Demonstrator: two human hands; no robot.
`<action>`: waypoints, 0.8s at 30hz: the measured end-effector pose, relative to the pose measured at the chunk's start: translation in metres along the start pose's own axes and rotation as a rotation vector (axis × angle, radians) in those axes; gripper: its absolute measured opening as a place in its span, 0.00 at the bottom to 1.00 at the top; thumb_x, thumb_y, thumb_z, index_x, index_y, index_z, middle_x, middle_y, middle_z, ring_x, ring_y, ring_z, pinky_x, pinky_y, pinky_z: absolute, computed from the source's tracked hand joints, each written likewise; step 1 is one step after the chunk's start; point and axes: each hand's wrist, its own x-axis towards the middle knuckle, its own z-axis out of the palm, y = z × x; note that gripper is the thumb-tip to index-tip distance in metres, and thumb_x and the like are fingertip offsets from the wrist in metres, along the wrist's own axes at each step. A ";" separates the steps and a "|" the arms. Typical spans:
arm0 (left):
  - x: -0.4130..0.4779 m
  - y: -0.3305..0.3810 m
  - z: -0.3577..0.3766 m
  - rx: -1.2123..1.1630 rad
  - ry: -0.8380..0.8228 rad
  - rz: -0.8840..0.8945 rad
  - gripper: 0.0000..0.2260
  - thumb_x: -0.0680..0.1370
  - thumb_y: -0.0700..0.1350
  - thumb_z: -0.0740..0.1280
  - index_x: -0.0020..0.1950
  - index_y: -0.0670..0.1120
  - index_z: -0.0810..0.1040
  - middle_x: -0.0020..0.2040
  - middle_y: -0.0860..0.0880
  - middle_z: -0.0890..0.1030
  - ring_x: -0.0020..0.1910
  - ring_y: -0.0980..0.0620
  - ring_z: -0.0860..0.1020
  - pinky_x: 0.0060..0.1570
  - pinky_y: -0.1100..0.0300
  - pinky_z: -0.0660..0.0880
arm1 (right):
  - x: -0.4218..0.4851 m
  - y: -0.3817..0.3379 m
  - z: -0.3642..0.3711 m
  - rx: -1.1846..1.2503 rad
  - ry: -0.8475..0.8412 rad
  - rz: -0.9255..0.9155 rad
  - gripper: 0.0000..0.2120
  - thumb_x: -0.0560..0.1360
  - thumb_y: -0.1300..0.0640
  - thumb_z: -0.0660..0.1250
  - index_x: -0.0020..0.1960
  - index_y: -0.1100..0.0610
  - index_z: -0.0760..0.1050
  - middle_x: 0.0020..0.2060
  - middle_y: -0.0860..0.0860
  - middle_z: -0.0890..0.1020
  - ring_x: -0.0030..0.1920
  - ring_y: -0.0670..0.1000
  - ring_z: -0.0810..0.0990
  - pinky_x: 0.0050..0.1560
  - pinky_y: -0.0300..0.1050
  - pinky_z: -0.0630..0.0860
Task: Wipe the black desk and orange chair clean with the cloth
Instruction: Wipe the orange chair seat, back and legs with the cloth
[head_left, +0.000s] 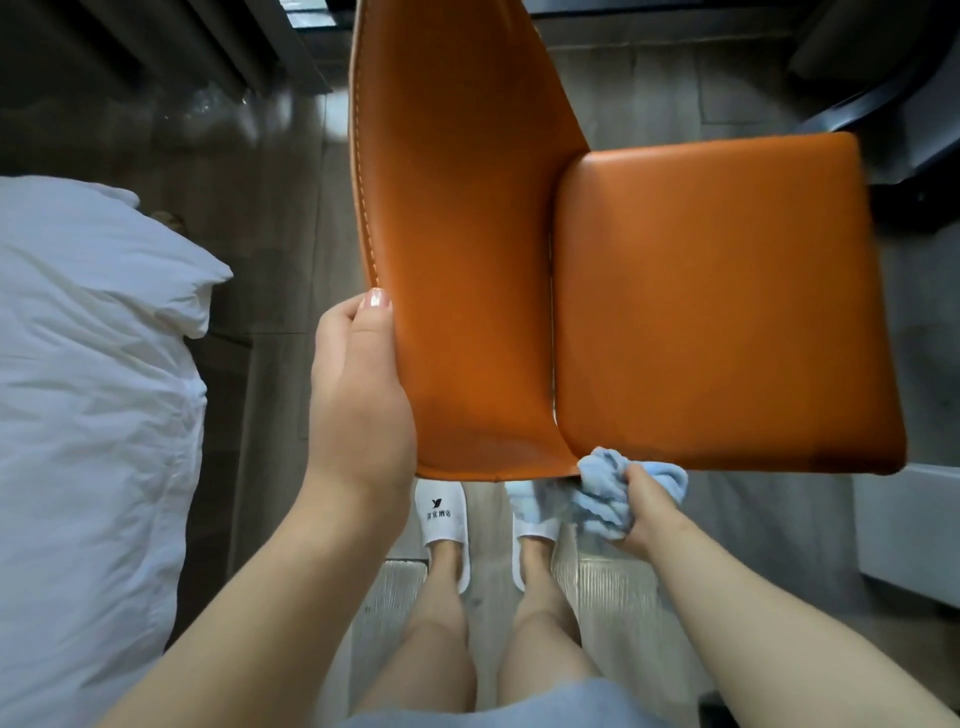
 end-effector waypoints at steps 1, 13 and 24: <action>-0.001 0.000 0.000 0.014 -0.001 0.004 0.26 0.75 0.58 0.54 0.63 0.40 0.69 0.45 0.50 0.75 0.43 0.52 0.77 0.42 0.52 0.77 | -0.004 0.000 -0.008 -0.004 0.006 -0.031 0.13 0.75 0.56 0.63 0.58 0.61 0.74 0.53 0.62 0.81 0.53 0.62 0.81 0.54 0.58 0.76; 0.001 0.027 -0.008 0.101 -0.039 -0.100 0.15 0.82 0.51 0.55 0.69 0.51 0.62 0.60 0.49 0.73 0.55 0.49 0.75 0.54 0.48 0.74 | -0.114 -0.062 -0.001 -0.047 -0.001 -0.571 0.03 0.73 0.62 0.63 0.43 0.62 0.73 0.34 0.57 0.77 0.34 0.54 0.77 0.33 0.43 0.71; 0.099 0.124 -0.053 0.085 -0.122 0.230 0.16 0.79 0.45 0.62 0.65 0.54 0.67 0.63 0.51 0.72 0.60 0.50 0.73 0.56 0.49 0.74 | -0.288 -0.165 0.088 0.229 -0.356 -1.091 0.08 0.74 0.62 0.61 0.48 0.62 0.78 0.37 0.54 0.83 0.39 0.52 0.82 0.33 0.40 0.77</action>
